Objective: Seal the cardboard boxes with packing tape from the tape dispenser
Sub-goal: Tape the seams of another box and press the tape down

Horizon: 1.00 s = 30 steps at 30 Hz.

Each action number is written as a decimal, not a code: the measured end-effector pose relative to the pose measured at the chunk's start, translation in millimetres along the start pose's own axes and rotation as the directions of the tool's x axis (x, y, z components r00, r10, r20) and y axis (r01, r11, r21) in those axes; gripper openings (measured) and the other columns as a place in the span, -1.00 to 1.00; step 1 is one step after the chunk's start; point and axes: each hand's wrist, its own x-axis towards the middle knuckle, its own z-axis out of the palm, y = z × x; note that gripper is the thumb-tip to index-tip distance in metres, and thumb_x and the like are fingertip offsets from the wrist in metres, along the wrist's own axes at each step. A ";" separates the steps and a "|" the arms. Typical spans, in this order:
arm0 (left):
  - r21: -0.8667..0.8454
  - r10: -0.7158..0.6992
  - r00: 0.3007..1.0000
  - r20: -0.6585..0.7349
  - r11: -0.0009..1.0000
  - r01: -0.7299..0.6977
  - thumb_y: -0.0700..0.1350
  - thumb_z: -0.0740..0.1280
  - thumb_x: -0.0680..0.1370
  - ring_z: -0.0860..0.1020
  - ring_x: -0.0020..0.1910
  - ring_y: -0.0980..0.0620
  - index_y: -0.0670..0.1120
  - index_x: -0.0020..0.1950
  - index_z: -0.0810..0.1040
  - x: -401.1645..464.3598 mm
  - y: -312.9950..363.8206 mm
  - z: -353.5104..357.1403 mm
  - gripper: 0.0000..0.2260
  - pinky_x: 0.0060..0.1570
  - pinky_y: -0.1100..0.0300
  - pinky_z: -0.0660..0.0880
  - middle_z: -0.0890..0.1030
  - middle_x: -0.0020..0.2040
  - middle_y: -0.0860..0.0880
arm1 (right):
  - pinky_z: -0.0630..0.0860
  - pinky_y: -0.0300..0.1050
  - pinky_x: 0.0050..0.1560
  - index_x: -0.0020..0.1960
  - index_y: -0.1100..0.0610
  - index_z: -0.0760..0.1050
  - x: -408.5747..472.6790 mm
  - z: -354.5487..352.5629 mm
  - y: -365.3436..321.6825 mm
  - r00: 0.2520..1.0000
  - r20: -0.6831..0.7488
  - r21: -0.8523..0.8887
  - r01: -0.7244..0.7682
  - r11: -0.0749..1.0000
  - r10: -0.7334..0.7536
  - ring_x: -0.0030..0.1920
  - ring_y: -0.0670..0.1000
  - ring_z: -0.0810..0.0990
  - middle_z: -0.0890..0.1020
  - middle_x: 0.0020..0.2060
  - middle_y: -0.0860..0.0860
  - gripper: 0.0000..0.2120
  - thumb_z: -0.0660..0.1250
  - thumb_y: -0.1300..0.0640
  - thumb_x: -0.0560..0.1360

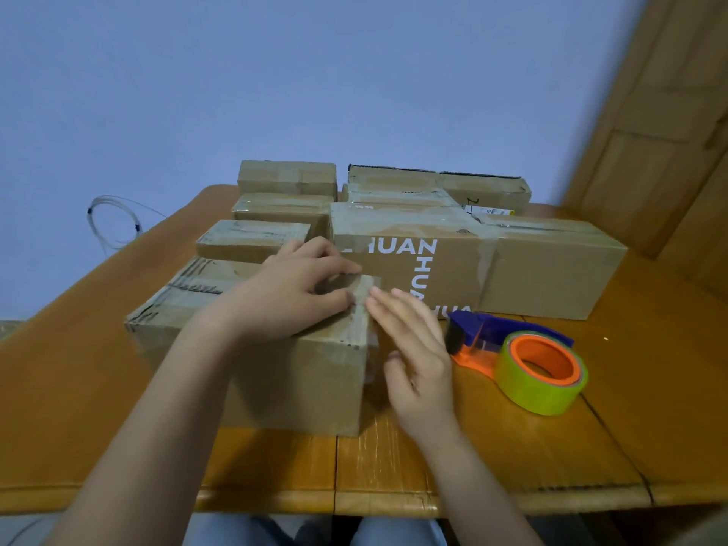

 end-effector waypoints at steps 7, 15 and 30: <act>-0.053 -0.003 1.000 -0.001 0.999 0.003 0.10 0.21 0.58 0.27 0.18 0.13 0.17 0.35 0.42 0.6 -1.6 -0.9 -0.66 0.28 0.11 0.24 0.38 0.12 0.17 | 0.23 -0.03 0.44 0.39 0.12 0.37 -8.1 3.6 -1.9 0.989 0.056 0.137 -0.141 0.980 0.134 0.45 -0.03 0.32 0.44 0.37 -0.14 -0.46 0.06 0.33 0.44; -0.052 -0.023 1.000 0.017 0.998 0.024 0.09 0.21 0.59 0.25 0.18 0.13 0.17 0.37 0.41 0.0 0.6 -3.1 -0.66 0.31 0.07 0.23 0.35 0.10 0.20 | 0.28 -0.10 0.43 0.25 -0.06 0.51 -14.0 -5.9 -3.4 0.958 0.123 0.277 -0.284 0.918 0.259 0.39 -0.13 0.38 0.49 0.24 -0.39 -0.50 0.08 0.20 0.39; -0.135 -0.016 1.000 -0.005 0.991 0.015 0.06 0.26 0.57 0.26 0.23 0.16 0.17 0.33 0.45 -0.9 -3.5 -3.5 -0.68 0.27 0.19 0.21 0.39 0.11 0.23 | 0.51 -0.20 -0.01 0.05 0.07 0.56 42.2 19.1 23.7 0.839 0.143 0.505 -0.518 0.691 0.524 0.00 -0.03 0.57 0.60 0.02 0.14 -0.80 0.31 0.05 0.45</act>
